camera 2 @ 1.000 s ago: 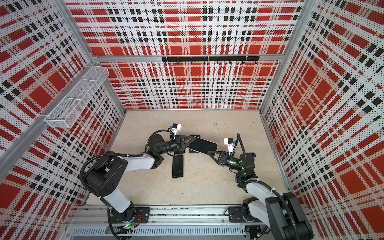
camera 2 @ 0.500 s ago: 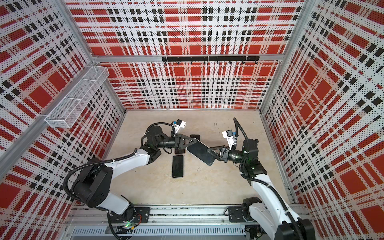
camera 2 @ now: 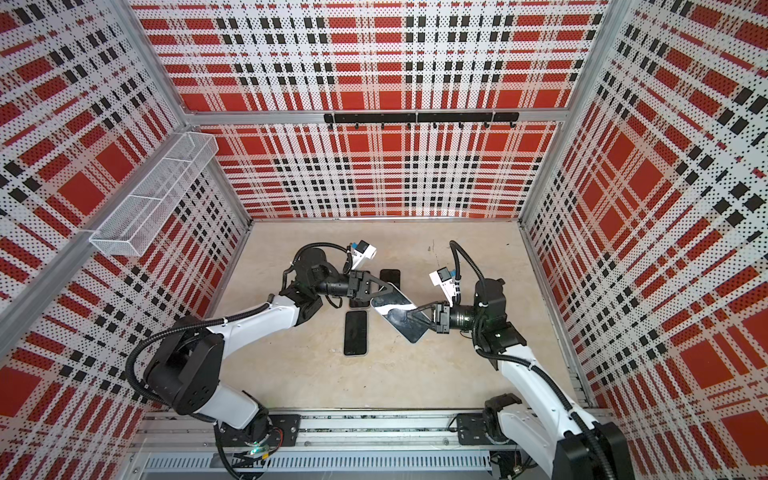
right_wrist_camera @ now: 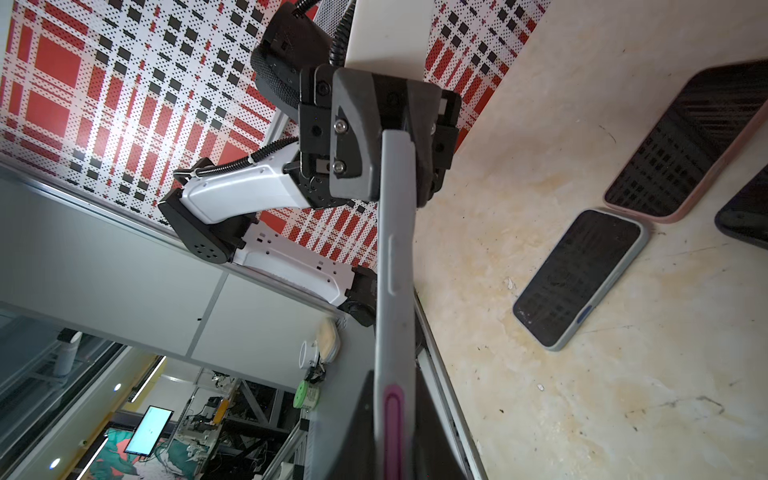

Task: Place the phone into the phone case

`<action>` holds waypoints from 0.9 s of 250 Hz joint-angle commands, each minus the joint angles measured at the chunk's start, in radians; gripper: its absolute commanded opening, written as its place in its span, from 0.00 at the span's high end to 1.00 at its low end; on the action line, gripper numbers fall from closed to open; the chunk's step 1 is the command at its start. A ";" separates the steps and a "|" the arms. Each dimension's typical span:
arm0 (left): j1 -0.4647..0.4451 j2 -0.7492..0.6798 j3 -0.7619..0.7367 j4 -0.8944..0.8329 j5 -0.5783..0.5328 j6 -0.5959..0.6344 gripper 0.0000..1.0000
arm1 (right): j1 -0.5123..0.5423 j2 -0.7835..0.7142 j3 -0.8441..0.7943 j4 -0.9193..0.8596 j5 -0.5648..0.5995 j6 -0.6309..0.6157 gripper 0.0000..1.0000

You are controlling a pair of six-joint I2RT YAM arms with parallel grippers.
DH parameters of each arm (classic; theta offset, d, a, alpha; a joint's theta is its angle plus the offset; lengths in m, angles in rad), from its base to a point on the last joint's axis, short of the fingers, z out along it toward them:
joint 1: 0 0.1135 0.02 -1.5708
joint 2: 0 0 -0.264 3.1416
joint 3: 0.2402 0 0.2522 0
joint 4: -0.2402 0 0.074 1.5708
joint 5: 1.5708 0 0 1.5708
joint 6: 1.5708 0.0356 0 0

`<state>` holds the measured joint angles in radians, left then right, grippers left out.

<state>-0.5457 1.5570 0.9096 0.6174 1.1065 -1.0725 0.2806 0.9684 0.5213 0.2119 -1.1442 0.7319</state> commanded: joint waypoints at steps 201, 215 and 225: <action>0.236 -0.453 -0.198 -0.552 -0.671 0.293 0.00 | 0.623 0.184 -0.250 0.199 1.423 0.503 0.96; 0.235 -0.467 -0.212 -0.551 -0.670 0.282 0.01 | 0.639 0.280 -0.226 0.256 1.425 0.513 0.94; 0.236 -0.474 -0.219 -0.552 -0.669 0.279 0.00 | 0.647 0.345 -0.213 0.304 1.424 0.515 0.92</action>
<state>-0.3183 1.1156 0.7181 0.1055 0.4622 -0.8097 0.8978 1.1561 0.2546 0.2817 0.2375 1.1896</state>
